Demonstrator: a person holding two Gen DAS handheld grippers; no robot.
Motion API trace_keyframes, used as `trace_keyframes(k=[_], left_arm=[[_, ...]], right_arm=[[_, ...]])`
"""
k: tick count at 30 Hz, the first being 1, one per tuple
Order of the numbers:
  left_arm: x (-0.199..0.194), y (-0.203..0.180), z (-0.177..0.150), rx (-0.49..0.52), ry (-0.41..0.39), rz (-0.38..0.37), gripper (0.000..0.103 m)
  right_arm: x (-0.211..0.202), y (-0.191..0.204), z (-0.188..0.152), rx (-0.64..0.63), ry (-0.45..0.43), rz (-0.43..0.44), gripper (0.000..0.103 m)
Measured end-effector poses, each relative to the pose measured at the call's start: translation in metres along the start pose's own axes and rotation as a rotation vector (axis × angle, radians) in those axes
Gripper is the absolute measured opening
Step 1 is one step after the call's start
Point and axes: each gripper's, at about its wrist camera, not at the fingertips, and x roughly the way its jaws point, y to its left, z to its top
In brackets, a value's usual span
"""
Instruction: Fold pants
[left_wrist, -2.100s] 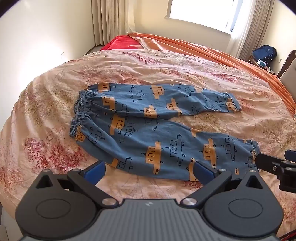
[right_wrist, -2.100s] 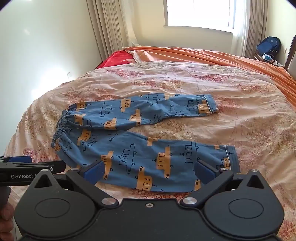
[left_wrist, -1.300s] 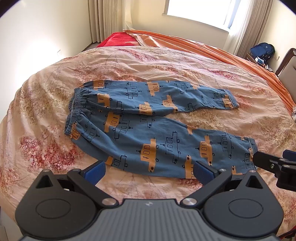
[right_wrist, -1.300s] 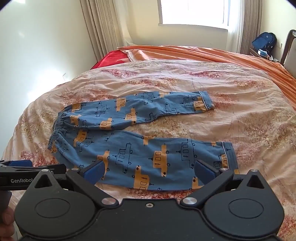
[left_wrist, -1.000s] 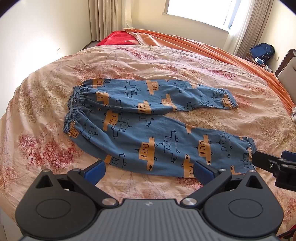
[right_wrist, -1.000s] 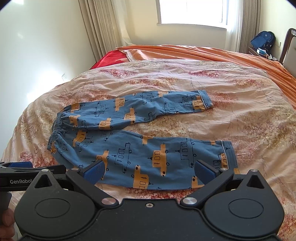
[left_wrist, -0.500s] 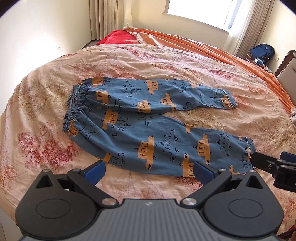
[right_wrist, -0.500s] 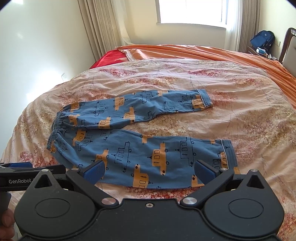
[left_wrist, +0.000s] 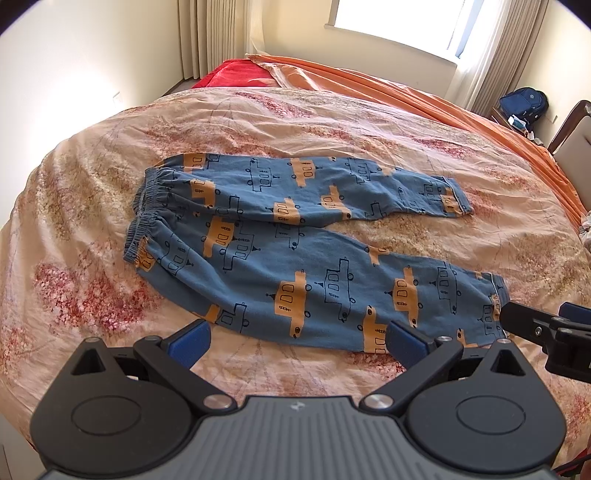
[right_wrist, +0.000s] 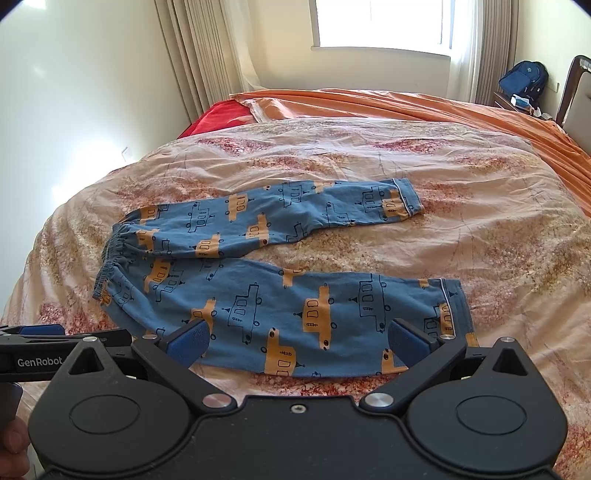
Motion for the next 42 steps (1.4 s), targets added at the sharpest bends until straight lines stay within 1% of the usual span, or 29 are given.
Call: trace_keyframes(k=[17,25,29,33,36,39,40,42], left_arm=[[0.002,0.0,0.0,-0.006,0.009,-0.008,0.103],[0.01,0.011,0.001,-0.041,0.042,-0.044,0.103],[0.015,0.016,0.001,-0.04,0.05,-0.034,0.103],[0.022,0.018,0.002,0.002,0.057,-0.002,0.103],[0.029,0.026,0.003,-0.01,0.075,-0.022,0.103],[0.036,0.04,0.01,-0.035,0.078,-0.046,0.103],[0.037,0.046,0.015,-0.039,0.061,-0.043,0.103],[0.034,0.057,0.032,-0.021,0.004,-0.031,0.103]], right_arm=[[0.001,0.0,0.0,-0.002,0.0,0.001,0.103],[0.004,-0.002,0.0,0.003,0.011,0.002,0.103],[0.008,-0.002,-0.001,-0.003,0.019,-0.002,0.103],[0.013,0.001,-0.001,-0.03,0.025,-0.002,0.103],[0.02,0.001,-0.001,-0.05,0.045,0.003,0.103],[0.033,-0.001,0.002,-0.055,0.093,0.02,0.103],[0.039,-0.002,0.006,-0.06,0.116,0.043,0.103],[0.054,-0.002,0.019,-0.087,0.157,0.085,0.102]])
